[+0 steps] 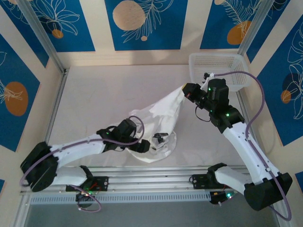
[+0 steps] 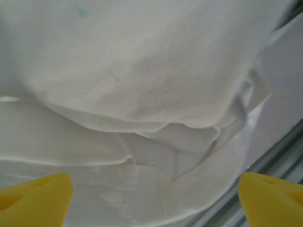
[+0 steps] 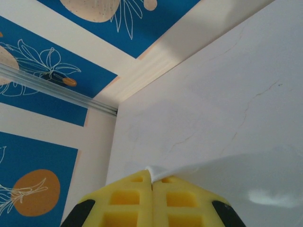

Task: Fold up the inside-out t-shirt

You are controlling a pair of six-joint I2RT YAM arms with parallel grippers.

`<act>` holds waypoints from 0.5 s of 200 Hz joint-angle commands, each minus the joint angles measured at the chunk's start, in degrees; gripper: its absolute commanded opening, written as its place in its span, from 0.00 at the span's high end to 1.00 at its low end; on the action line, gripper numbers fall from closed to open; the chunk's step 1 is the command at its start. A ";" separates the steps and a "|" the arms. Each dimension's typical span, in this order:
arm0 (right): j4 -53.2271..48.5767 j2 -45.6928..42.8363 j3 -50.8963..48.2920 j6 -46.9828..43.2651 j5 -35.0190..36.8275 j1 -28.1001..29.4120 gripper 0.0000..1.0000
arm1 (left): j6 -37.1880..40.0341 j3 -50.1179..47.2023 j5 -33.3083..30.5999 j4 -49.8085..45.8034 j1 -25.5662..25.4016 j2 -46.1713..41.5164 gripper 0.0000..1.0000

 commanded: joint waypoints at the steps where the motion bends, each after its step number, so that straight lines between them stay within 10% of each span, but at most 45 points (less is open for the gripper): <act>1: -0.38 -1.77 -0.99 1.94 3.91 0.40 1.00 | 0.65 -0.48 3.49 7.77 -1.34 6.02 0.05; 40: 0.03 -3.74 -1.97 1.19 4.32 0.62 1.00 | -1.19 0.77 -3.21 13.64 -3.62 14.28 0.20; 73: -5.09 -6.22 0.46 -0.31 9.61 0.32 1.00 | 1.79 4.26 -10.41 5.84 -1.22 6.77 1.00; 100: -10.84 -10.48 3.64 0.60 17.63 -2.36 1.00 | 6.77 8.93 -10.13 -6.95 7.17 -6.94 1.00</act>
